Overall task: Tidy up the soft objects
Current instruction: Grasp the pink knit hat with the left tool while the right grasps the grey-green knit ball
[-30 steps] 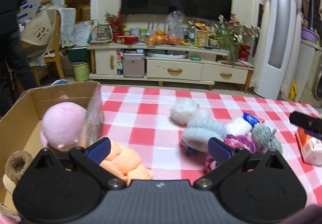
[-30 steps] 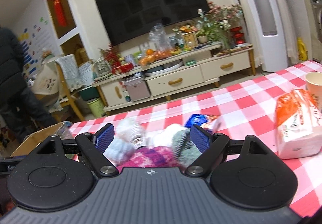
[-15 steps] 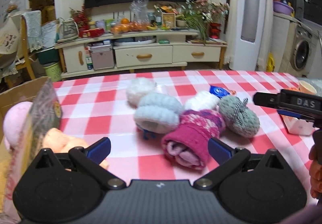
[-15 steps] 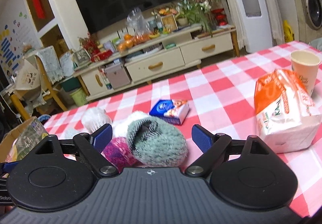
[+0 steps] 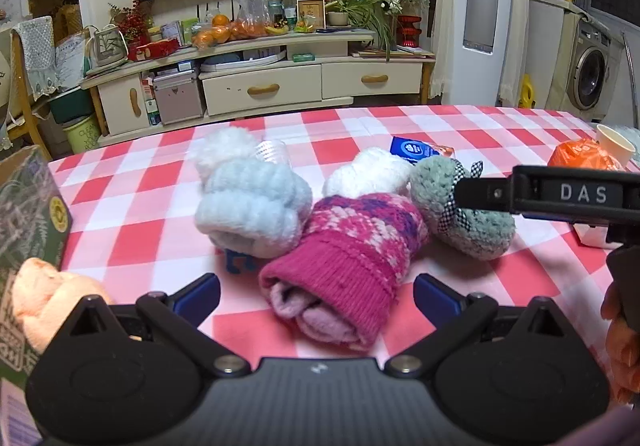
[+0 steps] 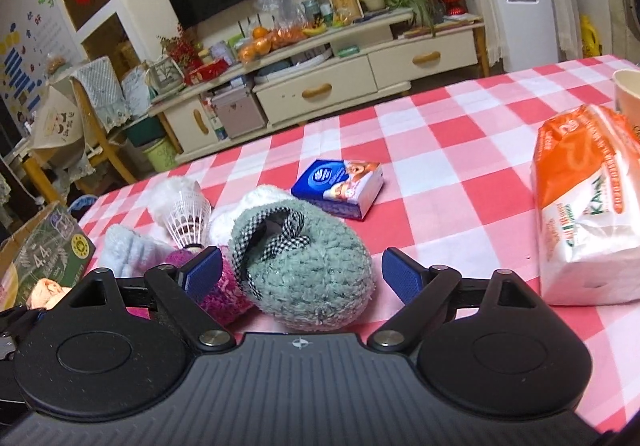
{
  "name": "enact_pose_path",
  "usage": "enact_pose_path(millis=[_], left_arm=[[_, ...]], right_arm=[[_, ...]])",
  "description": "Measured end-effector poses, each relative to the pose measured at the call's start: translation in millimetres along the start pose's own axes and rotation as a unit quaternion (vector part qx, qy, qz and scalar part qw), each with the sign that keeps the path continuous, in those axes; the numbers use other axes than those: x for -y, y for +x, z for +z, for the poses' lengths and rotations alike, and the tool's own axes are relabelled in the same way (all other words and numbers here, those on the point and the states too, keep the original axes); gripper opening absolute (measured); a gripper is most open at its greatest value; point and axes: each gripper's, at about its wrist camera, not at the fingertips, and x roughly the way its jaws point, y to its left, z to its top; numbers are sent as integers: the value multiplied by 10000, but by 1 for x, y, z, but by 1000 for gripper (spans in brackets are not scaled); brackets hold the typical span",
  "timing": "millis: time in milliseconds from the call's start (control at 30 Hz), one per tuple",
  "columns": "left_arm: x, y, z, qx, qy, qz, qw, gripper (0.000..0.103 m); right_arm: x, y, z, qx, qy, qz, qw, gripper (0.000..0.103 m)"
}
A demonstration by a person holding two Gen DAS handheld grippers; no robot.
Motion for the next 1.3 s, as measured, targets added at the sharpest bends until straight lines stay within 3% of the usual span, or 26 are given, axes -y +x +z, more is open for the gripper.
enact_pose_path(millis=[467,667,1300], left_arm=[[11,35,7,-160,-156,-70,9997,101],[13,42,9,-274,-195,-109,9994,89],[9,36,10,-498,-199,-122,9985,77]], right_arm=[[4,17,-1,-303,89,188,9993,103],[4,20,-1,-398,177,289,9986,103],[1,21,-2,-394,124,351,9985,102]])
